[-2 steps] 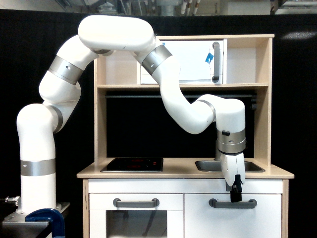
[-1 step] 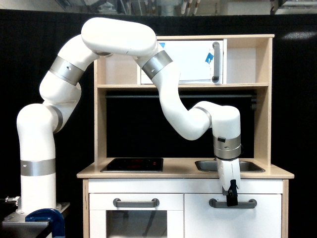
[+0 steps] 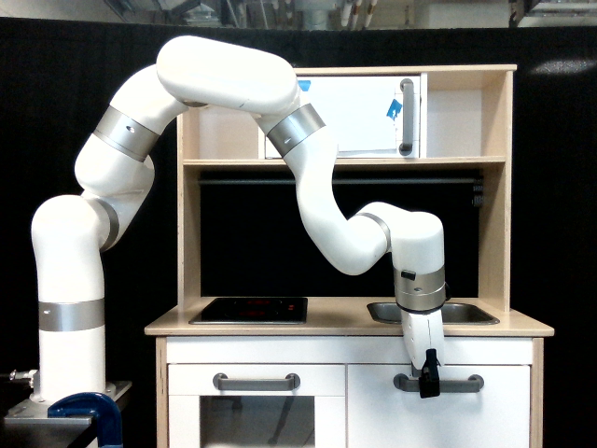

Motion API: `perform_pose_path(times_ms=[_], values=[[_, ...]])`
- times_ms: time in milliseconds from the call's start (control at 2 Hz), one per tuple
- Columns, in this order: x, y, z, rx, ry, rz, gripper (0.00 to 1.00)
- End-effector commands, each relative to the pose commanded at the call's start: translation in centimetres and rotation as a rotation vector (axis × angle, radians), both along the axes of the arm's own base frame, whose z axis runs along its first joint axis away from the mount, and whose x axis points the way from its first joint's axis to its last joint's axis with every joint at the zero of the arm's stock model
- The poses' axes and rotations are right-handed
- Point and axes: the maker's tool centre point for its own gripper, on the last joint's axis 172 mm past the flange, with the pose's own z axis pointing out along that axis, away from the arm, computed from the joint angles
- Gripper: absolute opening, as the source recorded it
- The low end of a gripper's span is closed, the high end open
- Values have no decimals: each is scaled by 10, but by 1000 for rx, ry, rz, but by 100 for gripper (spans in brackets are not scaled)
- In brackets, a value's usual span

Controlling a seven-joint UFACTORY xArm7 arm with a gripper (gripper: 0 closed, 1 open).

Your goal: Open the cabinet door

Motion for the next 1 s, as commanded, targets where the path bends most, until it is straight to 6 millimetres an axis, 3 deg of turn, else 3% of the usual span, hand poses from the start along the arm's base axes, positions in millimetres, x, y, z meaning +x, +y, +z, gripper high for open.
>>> perform_pose_path(times_ms=[1000], values=[[11, 15, -12, 0, 0, 0, 100]])
